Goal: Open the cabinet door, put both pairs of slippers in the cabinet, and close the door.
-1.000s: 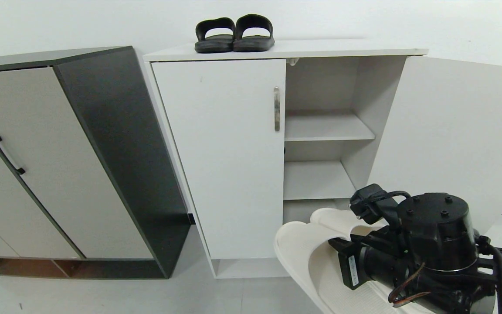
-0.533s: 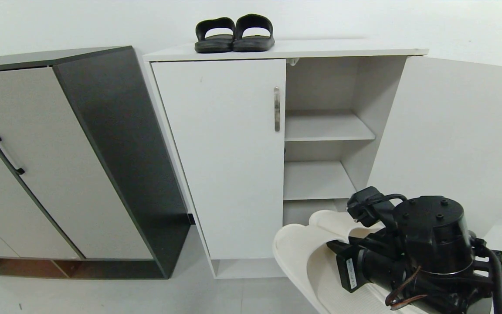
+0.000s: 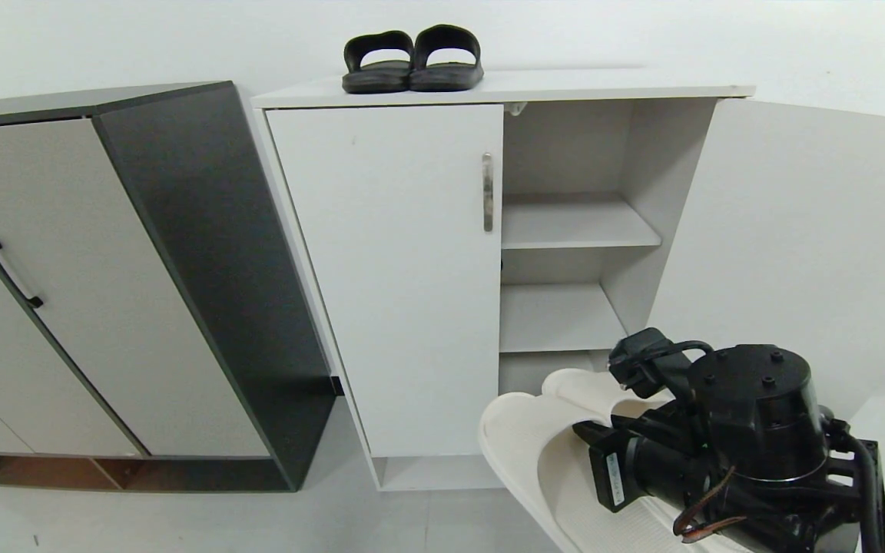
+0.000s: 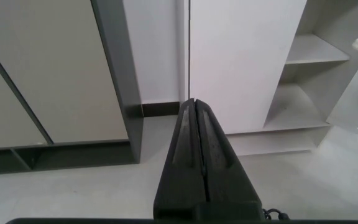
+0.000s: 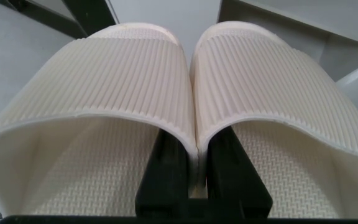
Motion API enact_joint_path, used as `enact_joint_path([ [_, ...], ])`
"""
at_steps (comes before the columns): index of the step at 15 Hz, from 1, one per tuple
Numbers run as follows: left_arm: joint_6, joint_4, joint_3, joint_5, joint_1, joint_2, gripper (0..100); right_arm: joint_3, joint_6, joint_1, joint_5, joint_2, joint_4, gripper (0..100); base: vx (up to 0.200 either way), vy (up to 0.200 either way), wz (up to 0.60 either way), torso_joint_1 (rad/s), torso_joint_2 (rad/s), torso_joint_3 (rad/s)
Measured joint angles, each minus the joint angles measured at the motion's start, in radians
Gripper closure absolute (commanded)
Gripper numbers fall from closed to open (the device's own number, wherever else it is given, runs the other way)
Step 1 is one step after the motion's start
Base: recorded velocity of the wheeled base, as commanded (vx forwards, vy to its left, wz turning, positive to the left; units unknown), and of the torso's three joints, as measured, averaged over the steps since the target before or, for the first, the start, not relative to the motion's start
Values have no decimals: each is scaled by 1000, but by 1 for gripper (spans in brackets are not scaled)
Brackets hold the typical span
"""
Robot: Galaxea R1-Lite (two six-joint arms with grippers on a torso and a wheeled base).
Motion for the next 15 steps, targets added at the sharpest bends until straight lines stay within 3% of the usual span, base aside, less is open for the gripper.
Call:
enact_joint_path([
  [5,0,0,0,0,0,-1,100,-5,1,21,-14,5,-18,100,0,0,0,0,0,0],
  [12,-1,-1,0,0,1,-1,100,-3,1,29,-40,27,-32,100,0,-200,0,5,4,2],
  [15,-27,-1,0,6,1,-1,100,-4,8,52,-41,53,-36,100,0,0,0,0,0,0],
])
